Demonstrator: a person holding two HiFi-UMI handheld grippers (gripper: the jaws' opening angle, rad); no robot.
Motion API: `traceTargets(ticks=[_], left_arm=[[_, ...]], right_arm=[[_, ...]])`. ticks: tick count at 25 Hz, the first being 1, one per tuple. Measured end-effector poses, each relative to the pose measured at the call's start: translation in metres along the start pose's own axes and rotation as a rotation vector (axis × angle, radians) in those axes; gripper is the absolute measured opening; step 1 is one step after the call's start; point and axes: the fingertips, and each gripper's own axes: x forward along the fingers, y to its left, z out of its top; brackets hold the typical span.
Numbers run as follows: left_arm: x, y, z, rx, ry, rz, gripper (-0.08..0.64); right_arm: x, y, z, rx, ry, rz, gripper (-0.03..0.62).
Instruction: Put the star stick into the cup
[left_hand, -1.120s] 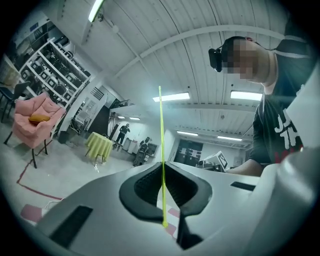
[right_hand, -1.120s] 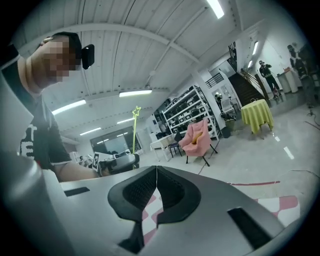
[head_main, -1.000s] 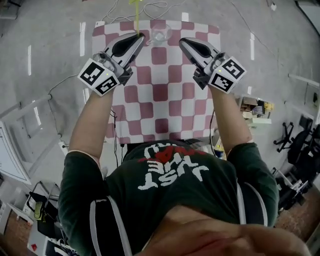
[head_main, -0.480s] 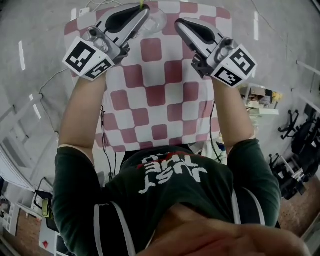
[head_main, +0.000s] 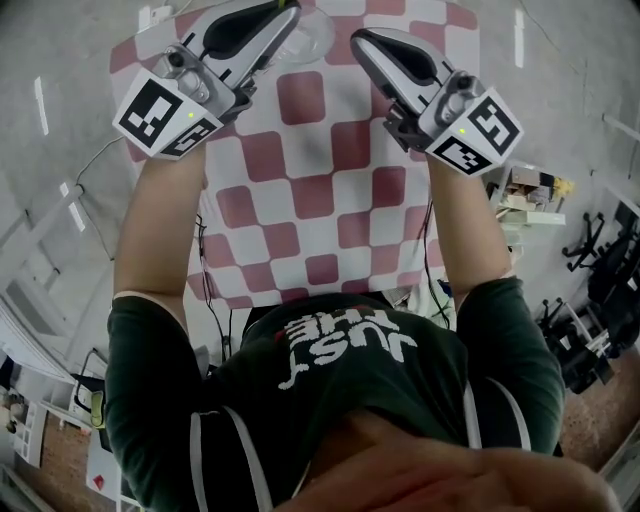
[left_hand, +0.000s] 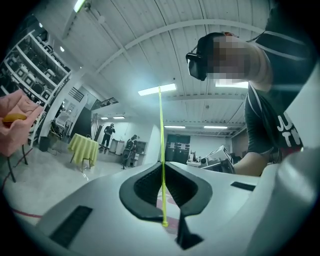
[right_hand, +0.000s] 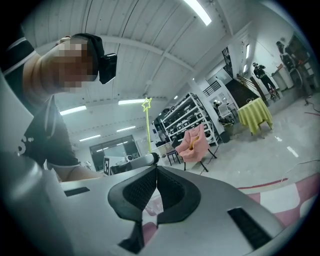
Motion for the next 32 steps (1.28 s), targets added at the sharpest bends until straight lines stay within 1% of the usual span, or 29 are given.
traceTargets(ticks=[20, 32], left_arm=[[-0.012, -0.008, -0.015, 0.046, 0.030, -0.029, 0.020], [-0.014, -0.012, -0.017, 0.048, 0.051, -0.033, 0.021]], right_arm=[[0.009, 0.009, -0.015, -0.021, 0.016, 0.011, 0.034], [0.012, 0.014, -0.019, -0.022, 0.023, 0.018, 0.035]])
